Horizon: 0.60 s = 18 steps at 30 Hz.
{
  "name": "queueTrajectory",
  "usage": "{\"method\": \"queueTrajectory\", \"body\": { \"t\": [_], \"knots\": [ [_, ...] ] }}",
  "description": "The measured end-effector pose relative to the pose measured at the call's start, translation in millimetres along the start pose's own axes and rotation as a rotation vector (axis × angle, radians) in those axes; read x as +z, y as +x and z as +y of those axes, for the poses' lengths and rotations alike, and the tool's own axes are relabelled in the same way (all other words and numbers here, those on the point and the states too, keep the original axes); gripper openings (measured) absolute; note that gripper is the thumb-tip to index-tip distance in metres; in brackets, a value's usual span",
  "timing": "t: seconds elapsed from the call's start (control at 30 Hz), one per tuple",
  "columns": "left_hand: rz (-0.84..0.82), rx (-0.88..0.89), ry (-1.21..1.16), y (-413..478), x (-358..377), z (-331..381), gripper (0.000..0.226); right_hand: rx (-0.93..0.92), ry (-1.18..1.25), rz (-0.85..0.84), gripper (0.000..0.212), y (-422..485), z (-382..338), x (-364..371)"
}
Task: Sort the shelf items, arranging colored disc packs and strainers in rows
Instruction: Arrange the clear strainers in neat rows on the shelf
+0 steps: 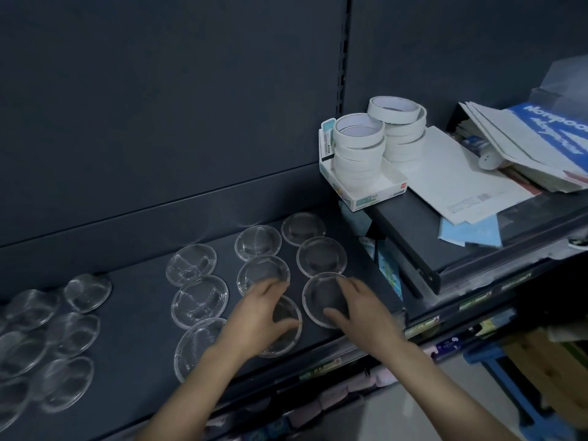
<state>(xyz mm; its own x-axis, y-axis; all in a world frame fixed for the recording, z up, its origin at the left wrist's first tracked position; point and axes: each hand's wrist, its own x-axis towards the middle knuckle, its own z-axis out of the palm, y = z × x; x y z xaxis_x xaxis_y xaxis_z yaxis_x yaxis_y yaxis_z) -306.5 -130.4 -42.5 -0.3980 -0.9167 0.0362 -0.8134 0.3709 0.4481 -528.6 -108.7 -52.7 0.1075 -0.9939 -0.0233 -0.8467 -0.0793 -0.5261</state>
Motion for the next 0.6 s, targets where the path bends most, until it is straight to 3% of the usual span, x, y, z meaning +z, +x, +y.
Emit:
{"method": "queueTrajectory", "body": {
  "t": [0.1,0.2,0.6],
  "knots": [
    [-0.101,-0.029,0.016,-8.9,-3.5,-10.7,0.086,0.002,0.001,-0.039,0.076,4.7,-3.3,4.9],
    [-0.154,-0.053,0.025,-13.9,-3.0,-14.8,0.082,0.008,-0.014,-0.035,0.074,6.4,-1.1,4.9],
    [-0.083,-0.087,0.0,-12.1,3.6,-13.4,0.071,0.028,-0.007,-0.025,0.069,5.8,1.2,-1.5]
  ]
}}
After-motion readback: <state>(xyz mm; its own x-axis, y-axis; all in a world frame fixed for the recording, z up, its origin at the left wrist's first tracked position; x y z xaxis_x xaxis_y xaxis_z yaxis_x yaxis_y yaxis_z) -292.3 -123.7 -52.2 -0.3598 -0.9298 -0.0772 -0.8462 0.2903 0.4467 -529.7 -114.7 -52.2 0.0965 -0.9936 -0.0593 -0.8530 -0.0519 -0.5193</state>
